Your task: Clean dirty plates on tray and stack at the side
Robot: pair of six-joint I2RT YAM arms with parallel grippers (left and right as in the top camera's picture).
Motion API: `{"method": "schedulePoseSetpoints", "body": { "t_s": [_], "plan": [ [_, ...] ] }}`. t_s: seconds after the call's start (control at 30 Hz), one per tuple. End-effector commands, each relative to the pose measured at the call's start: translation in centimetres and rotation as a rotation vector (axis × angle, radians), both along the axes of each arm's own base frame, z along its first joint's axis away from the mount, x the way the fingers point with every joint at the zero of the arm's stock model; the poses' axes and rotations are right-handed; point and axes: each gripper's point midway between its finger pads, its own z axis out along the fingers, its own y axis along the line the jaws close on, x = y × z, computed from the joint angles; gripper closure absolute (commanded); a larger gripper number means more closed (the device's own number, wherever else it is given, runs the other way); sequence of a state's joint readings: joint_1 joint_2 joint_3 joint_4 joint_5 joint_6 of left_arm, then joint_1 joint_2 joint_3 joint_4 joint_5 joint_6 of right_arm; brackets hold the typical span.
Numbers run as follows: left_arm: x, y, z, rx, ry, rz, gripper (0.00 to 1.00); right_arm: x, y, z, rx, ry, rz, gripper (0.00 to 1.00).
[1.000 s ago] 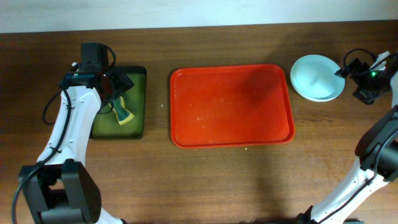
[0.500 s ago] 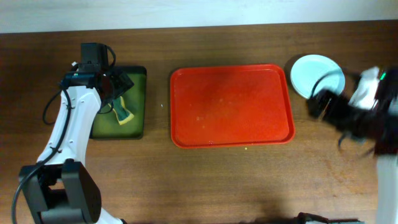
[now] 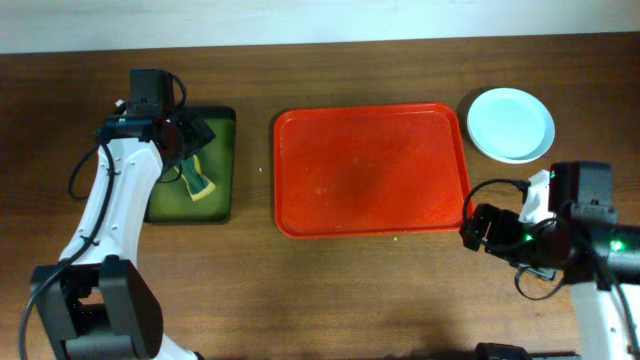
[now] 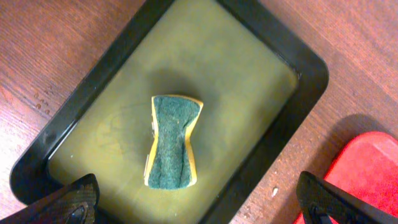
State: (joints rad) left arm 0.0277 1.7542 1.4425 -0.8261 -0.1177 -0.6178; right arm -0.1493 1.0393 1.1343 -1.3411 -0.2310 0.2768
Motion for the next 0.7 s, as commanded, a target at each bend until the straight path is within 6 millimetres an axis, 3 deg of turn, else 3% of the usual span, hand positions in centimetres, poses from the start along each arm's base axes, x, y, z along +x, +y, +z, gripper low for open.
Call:
{"method": "schedulePoseSetpoints", "body": {
  "t_s": [0.0,0.03,0.13,0.27,0.53,0.67],
  "plan": [
    [0.2,0.0,0.4,0.000,-0.011,-0.004,0.01,-1.0,0.9,-2.3,-0.035,-0.148,0.056,0.02],
    [0.2,0.0,0.4,0.000,-0.011,-0.004,0.01,-0.7,1.3,-2.6,-0.034,-0.214,0.072,0.02],
    [0.2,0.0,0.4,0.000,-0.011,-0.004,0.01,2.1,3.8,-1.2,-0.002,-0.665,0.177,0.02],
    [0.2,0.0,0.4,0.000,-0.011,-0.004,0.01,2.6,4.6,-1.2,-0.011,-0.947,0.213,0.01],
    [0.2,0.0,0.4,0.000,-0.011,-0.004,0.01,2.7,4.9,0.5,-0.037,-1.282,0.231,0.02],
    [0.2,0.0,0.4,0.000,-0.011,-0.004,0.01,3.3,4.2,0.3,-0.069,-1.342,0.194,0.02]
  ]
}}
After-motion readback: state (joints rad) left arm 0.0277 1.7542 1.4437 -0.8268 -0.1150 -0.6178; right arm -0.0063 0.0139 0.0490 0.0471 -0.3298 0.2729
